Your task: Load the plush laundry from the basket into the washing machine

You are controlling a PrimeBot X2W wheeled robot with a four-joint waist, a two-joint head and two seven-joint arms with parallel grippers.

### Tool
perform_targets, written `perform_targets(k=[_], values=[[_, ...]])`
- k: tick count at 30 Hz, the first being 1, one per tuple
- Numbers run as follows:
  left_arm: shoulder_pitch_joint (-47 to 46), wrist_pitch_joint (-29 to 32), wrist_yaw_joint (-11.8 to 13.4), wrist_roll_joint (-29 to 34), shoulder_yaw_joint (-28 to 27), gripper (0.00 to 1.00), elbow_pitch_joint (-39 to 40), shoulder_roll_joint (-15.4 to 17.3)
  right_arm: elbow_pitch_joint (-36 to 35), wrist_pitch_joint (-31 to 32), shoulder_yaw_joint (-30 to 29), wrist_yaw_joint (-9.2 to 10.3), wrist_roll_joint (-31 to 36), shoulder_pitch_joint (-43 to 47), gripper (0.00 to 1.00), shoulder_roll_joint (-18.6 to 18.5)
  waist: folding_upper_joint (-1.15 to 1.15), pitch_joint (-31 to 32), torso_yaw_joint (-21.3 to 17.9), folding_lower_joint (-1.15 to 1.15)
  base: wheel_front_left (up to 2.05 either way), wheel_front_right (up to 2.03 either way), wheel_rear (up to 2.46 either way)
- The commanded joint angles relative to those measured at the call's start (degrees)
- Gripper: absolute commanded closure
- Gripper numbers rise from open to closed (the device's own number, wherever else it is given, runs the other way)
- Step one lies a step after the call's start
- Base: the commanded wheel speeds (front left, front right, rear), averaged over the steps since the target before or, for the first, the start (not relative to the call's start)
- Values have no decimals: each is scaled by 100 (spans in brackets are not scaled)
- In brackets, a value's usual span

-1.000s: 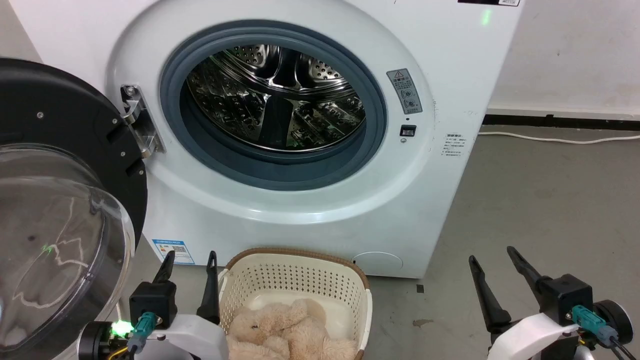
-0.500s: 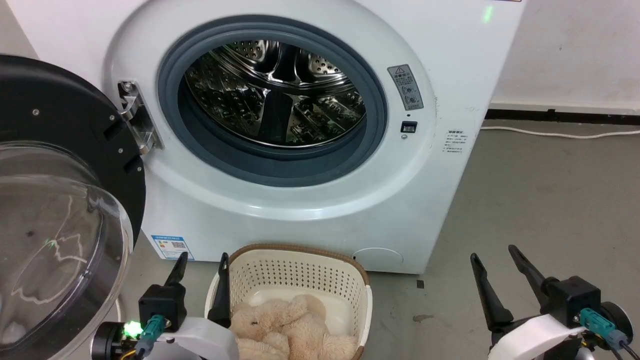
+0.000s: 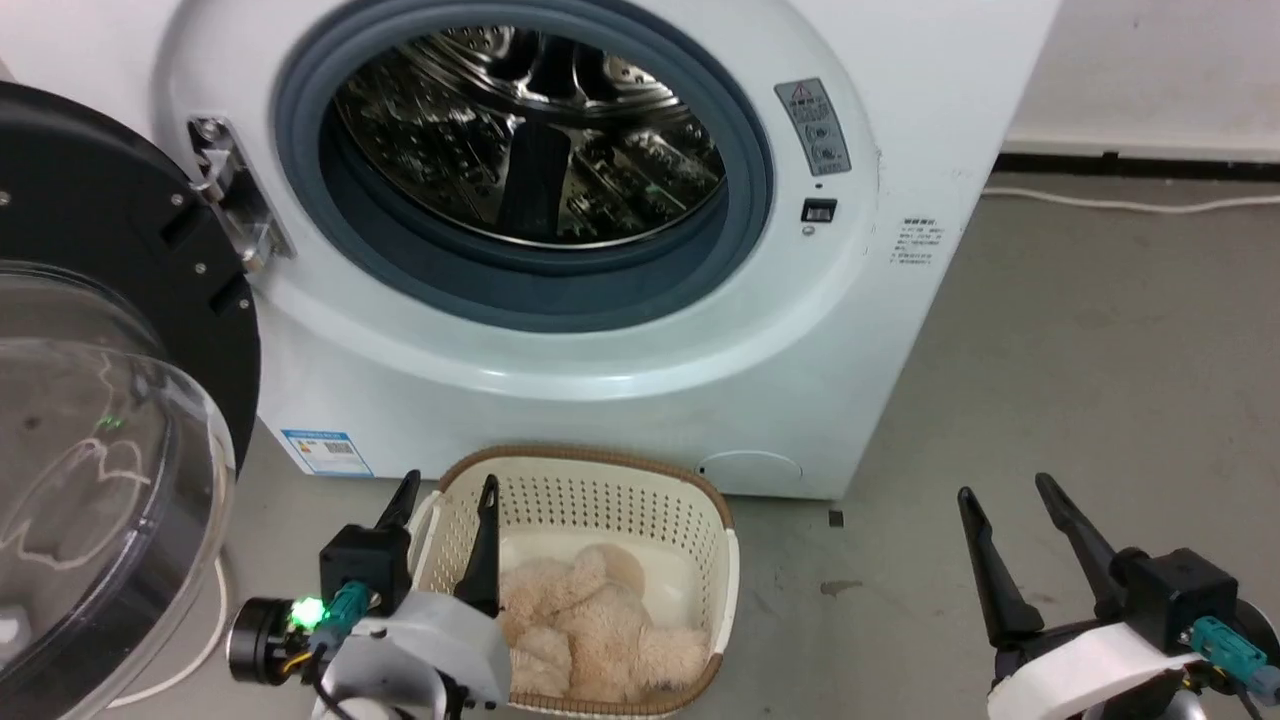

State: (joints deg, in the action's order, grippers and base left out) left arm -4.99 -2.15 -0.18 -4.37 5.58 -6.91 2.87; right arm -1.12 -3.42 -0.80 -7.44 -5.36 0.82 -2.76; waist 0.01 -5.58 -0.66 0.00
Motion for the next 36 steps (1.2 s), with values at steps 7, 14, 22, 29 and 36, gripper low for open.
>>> perform_targets(k=[7, 14, 22, 29, 36], values=[[-530, 68, -98, -153, 264, 0, -546, 2, -159, -125, -23, -1, -187, -119, 0, -4, -1, -393, -95, 0, 0, 0, 0], [-1003, 303, -108, -238, 494, 0, -1120, 1, -257, -208, -24, -2, -337, -179, 0, -4, -1, -753, -184, 0, 0, 0, 0], [-1582, 817, -27, -278, 785, 0, -1811, 15, -386, -304, -16, -2, -539, -259, 0, -5, -1, -1230, -325, 0, 0, 0, 0], [-2112, 1357, -66, -194, 1169, 0, -2363, 84, -552, -388, -34, -2, -728, -304, 0, -6, -1, -1712, -393, 0, 0, 0, 0], [-2621, 1877, 18, -107, 1526, 0, -2875, 195, -773, -472, 18, -2, -895, -354, 0, -6, -1, -2226, -438, 0, 0, 0, 0]])
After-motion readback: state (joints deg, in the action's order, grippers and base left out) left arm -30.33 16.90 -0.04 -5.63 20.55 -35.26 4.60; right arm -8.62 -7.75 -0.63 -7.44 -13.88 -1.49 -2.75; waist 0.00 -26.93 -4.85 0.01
